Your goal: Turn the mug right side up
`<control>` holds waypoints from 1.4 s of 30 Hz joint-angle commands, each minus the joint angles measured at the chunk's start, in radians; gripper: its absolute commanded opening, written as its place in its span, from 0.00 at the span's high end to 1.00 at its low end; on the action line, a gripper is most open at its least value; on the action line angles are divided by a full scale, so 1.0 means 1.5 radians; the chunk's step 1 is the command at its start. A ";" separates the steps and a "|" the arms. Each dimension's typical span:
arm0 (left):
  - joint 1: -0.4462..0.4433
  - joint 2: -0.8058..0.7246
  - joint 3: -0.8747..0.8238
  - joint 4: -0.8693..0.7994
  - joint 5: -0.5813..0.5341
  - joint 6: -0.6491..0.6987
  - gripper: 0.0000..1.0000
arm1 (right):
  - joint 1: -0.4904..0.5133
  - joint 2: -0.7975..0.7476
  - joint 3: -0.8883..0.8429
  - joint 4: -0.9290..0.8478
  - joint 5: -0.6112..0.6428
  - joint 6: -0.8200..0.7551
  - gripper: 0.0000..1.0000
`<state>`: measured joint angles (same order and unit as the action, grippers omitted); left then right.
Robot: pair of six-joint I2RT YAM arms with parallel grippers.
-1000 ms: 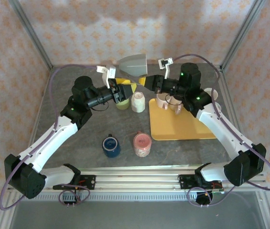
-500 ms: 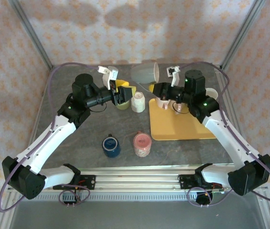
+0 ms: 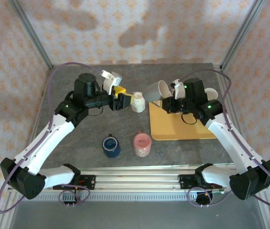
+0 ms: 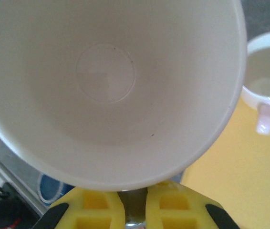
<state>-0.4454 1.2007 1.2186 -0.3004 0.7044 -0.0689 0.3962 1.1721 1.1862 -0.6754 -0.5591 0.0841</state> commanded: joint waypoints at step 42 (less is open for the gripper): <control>0.000 0.041 -0.028 -0.141 -0.149 0.033 0.30 | 0.083 0.332 0.156 -0.170 0.339 -0.088 1.00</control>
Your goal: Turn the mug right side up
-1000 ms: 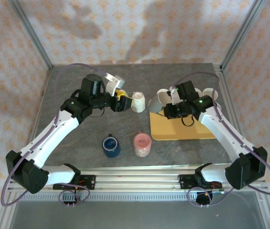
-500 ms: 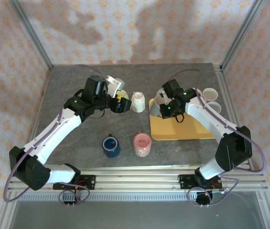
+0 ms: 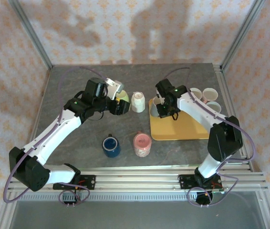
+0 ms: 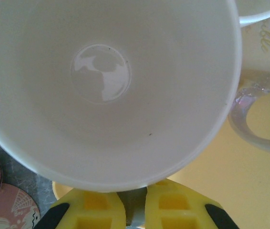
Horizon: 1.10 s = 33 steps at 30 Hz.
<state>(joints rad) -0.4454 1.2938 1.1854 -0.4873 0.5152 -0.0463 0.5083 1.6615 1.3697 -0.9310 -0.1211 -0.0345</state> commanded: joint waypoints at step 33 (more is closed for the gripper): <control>0.001 0.000 -0.006 -0.030 -0.035 0.037 0.28 | 0.070 0.084 0.045 -0.009 0.177 -0.011 1.00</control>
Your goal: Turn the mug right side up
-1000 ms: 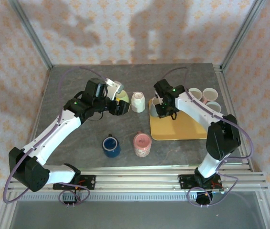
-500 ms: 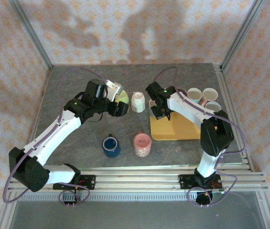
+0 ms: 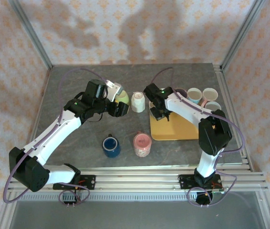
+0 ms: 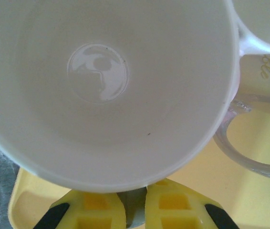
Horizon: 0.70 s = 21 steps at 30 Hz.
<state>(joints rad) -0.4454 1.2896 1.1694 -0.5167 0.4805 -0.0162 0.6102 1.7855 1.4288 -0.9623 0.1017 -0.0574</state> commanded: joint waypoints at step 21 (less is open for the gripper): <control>0.002 -0.013 0.010 -0.037 -0.052 0.001 0.22 | 0.001 -0.059 -0.039 0.027 -0.019 0.034 0.61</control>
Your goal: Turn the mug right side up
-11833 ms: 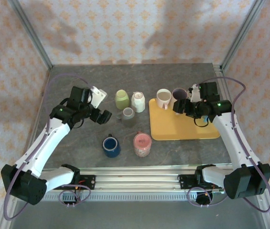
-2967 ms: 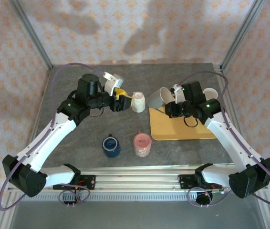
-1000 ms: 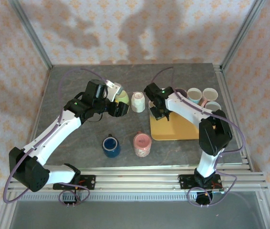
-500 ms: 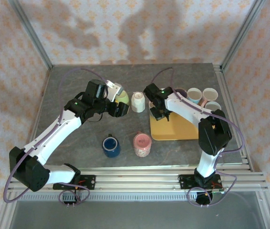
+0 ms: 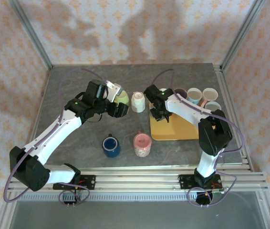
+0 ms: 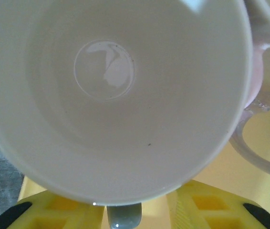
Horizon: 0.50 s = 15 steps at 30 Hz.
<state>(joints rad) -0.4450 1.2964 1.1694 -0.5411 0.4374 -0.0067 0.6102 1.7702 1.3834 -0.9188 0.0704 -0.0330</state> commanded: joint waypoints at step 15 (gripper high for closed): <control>0.007 -0.042 0.031 -0.198 -0.063 -0.143 0.22 | 0.001 -0.301 -0.155 -0.054 -0.185 0.090 0.49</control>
<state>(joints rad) -0.4423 1.2705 1.2095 -0.7433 0.3576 -0.1547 0.6102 1.3457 1.1969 -0.9298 -0.0998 0.0727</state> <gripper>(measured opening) 0.784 0.504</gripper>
